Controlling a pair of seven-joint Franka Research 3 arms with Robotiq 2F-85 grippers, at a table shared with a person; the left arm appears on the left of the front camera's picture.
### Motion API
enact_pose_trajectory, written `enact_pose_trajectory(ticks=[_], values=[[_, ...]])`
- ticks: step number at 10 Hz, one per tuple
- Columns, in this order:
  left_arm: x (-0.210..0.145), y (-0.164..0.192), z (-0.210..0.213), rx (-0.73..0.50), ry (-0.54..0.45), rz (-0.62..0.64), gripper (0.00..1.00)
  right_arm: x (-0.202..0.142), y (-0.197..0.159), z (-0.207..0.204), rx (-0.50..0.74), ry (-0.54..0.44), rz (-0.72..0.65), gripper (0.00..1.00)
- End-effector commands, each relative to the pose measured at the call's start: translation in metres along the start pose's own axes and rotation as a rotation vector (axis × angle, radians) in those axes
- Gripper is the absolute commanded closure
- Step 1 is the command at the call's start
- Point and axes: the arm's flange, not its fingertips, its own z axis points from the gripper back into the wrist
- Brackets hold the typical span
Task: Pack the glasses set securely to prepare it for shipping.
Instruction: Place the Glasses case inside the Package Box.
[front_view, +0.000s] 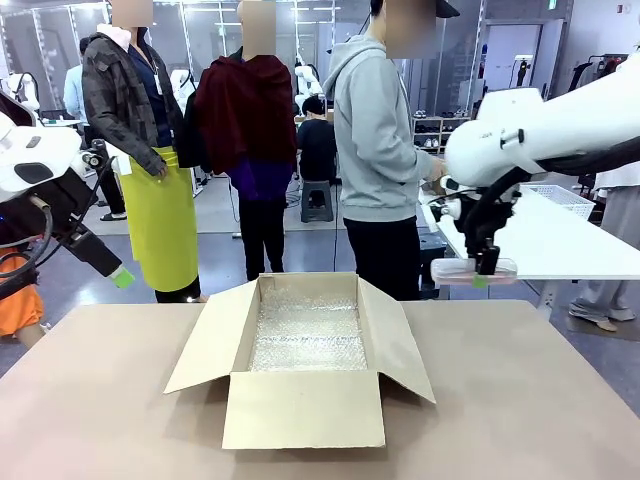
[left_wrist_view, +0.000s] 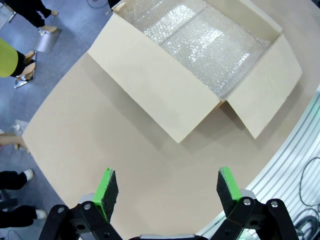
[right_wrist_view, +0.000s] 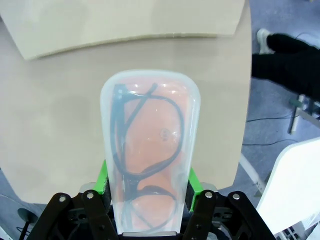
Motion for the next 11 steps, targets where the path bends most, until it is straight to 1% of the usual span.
enact_pose_trajectory(ticks=[1, 2, 3, 5, 6, 7, 8, 9, 10, 11], values=[[0.000, 0.001, -0.001, -0.002, -0.024, -0.008, 0.00, 0.044, -0.011, 0.007, -0.005, 0.024, -0.001, 0.74], [0.000, 0.001, -0.001, -0.002, -0.024, -0.008, 0.00, 0.072, -0.013, 0.009, 0.005, 0.000, -0.009, 0.74], [0.000, 0.001, -0.001, -0.002, -0.024, -0.008, 0.00, 0.098, -0.011, 0.009, 0.001, -0.003, -0.009, 0.74], [0.000, 0.001, -0.001, -0.002, -0.024, -0.008, 0.00, 0.170, 0.004, 0.008, -0.037, 0.042, 0.035, 0.74], [0.000, 0.001, -0.001, -0.002, -0.024, -0.008, 0.00, 0.206, 0.011, 0.007, -0.055, 0.054, 0.059, 0.74], [0.000, 0.001, -0.001, -0.002, -0.024, -0.008, 0.00, 0.241, 0.012, 0.002, -0.061, 0.044, 0.071, 0.74], [0.000, 0.001, -0.001, -0.002, -0.024, -0.008, 0.00, 0.264, 0.007, -0.005, -0.061, 0.035, 0.078, 0.74], [0.000, 0.001, -0.001, -0.002, -0.024, -0.008, 0.00, 0.281, 0.002, -0.017, -0.033, 0.012, 0.070, 0.74], [0.000, 0.001, -0.001, -0.002, -0.024, -0.008, 0.00, 0.296, -0.005, -0.032, -0.023, 0.022, 0.051, 0.74], [0.000, 0.001, -0.001, -0.002, -0.024, -0.008, 0.00, 0.309, -0.011, -0.050, -0.002, -0.001, 0.015, 0.74]])
